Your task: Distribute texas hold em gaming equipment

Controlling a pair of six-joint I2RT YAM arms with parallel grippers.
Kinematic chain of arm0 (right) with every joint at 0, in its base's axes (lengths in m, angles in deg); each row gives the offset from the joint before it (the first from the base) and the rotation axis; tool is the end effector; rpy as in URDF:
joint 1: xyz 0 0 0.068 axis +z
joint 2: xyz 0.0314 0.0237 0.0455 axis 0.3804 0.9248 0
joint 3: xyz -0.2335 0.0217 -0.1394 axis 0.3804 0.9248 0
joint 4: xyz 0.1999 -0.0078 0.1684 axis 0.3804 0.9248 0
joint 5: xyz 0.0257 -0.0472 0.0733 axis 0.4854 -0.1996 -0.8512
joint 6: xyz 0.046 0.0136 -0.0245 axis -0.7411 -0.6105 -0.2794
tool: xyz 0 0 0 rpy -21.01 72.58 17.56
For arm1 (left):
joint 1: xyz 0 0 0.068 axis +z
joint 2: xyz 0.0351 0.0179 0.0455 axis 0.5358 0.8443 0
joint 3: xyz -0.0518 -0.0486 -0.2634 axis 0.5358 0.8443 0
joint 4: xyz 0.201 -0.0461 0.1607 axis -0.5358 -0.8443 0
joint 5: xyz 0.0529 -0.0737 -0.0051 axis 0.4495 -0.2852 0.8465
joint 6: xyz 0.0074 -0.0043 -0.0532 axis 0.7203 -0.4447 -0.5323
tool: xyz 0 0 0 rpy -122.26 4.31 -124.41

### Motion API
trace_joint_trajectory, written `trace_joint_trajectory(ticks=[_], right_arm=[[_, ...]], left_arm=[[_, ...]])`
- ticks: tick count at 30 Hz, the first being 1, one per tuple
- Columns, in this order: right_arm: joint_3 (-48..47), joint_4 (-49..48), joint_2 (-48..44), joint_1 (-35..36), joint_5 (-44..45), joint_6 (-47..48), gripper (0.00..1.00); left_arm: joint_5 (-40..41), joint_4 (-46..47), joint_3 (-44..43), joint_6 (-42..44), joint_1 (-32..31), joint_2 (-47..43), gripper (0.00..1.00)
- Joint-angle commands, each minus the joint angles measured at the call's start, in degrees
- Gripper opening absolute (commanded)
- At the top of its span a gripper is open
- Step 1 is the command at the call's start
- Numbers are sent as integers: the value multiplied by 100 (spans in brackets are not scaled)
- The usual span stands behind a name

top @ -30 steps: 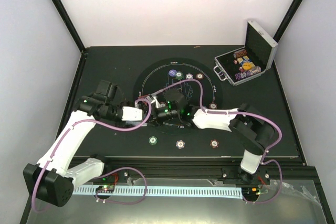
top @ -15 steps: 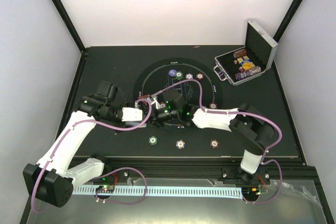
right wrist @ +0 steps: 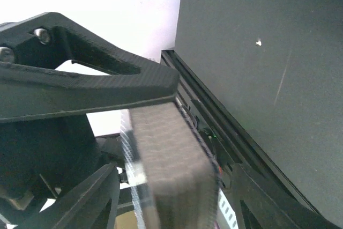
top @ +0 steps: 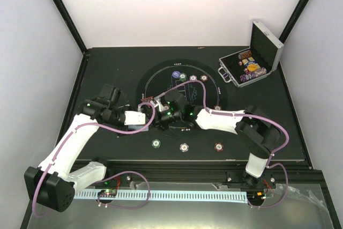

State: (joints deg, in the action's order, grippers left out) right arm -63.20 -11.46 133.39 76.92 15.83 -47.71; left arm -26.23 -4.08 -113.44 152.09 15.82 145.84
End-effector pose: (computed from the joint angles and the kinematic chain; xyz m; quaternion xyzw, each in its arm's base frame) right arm 0.2034 0.3269 0.2069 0.0865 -0.8134 -0.5740 0.0382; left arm 0.1639 -0.0649 0.2742 0.6680 0.6882 -0.1207 0.2561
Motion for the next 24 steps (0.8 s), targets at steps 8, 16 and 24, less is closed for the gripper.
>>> trace_joint_trajectory(ticks=[8,16,24], right_arm=[[-261,338,-86,16,-144,281,61],[37,425,-176,-28,-113,367,60],[187,694,-471,-190,-55,529,58]], left_arm=[[-22,185,-47,-185,-13,-70,2],[-77,168,-60,-221,-12,-74,2],[-30,175,-22,-238,-3,-107,1]])
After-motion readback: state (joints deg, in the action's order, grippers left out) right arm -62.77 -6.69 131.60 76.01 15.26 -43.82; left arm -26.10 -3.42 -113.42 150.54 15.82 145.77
